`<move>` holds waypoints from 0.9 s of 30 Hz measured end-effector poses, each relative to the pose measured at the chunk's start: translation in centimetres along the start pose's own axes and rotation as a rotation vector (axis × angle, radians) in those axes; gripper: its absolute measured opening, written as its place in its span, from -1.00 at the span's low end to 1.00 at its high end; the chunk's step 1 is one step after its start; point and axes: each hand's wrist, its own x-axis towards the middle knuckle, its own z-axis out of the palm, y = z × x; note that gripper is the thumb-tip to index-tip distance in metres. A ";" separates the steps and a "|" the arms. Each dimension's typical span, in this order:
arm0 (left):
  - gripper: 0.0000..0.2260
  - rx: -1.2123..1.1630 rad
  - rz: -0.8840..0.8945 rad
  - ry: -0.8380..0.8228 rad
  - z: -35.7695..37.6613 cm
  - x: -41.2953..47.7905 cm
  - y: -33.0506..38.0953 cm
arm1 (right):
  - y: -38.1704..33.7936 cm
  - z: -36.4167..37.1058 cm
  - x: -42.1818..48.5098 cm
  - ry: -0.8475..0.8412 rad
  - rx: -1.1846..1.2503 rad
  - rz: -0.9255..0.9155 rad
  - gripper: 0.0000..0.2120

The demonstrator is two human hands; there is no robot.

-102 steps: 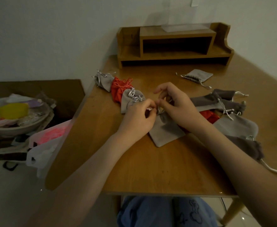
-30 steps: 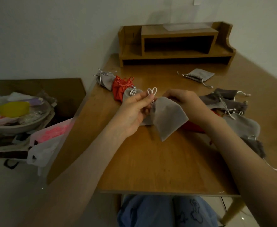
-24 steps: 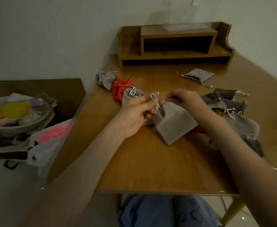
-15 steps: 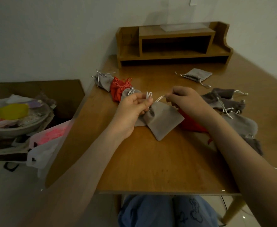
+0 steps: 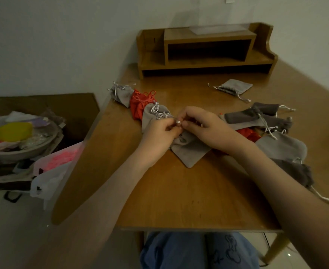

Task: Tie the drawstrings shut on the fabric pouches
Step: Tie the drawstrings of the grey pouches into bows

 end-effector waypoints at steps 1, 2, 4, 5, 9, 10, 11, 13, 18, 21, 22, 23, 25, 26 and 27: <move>-0.86 0.008 0.008 -0.005 0.0 0.0 0.0 | 0.1 0.0 -0.1 0.003 -0.024 -0.019 -0.90; -0.85 0.012 0.015 -0.012 0.0 -0.1 0.0 | 0.1 0.0 -0.1 0.010 -0.038 -0.031 -0.90; -0.85 0.022 0.021 -0.038 0.1 -0.2 0.0 | 0.1 -0.1 -0.2 0.026 -0.027 -0.015 -0.88; -0.84 0.020 0.024 -0.054 0.2 -0.2 0.1 | 0.1 -0.2 -0.2 0.038 -0.004 0.006 -0.86; -0.82 -0.062 0.030 -0.126 0.3 -0.4 0.4 | 0.2 0.0 -0.2 0.105 0.049 0.031 -0.78; -0.83 -0.077 0.029 -0.144 0.3 -0.5 0.5 | 0.3 0.0 -0.2 0.114 0.032 0.028 -0.76; -0.82 -0.089 0.029 -0.157 0.3 -0.5 0.6 | 0.3 0.1 -0.2 0.121 0.009 0.022 -0.74; -0.80 -0.102 0.042 -0.152 0.4 -0.6 0.7 | 0.5 0.2 -0.2 0.129 -0.034 -0.010 -0.71; -0.69 -0.063 0.011 0.044 0.5 -0.4 0.5 | 0.3 0.7 -0.1 0.113 -0.057 -0.020 -0.75; -0.67 -0.069 0.009 0.069 0.5 -0.3 0.5 | 0.3 0.6 0.1 0.151 -0.043 0.000 -0.81; -0.67 -0.080 0.005 0.076 0.5 -0.2 0.4 | 0.3 0.6 0.0 0.169 -0.031 0.003 -0.84; -0.66 -0.100 -0.002 0.082 0.5 -0.2 0.3 | 0.2 0.6 0.0 0.187 -0.017 0.009 -0.87; -0.64 -0.147 -0.027 0.084 0.6 -0.1 0.2 | 0.2 0.6 0.0 0.207 -0.003 0.020 -0.92; -0.64 -0.172 -0.041 0.080 0.6 0.0 0.2 | 0.2 0.6 -0.1 0.206 -0.011 0.017 -0.93; -0.64 -0.197 -0.054 0.068 0.6 0.0 0.1 | 0.2 0.6 -0.1 0.202 -0.024 0.009 -0.94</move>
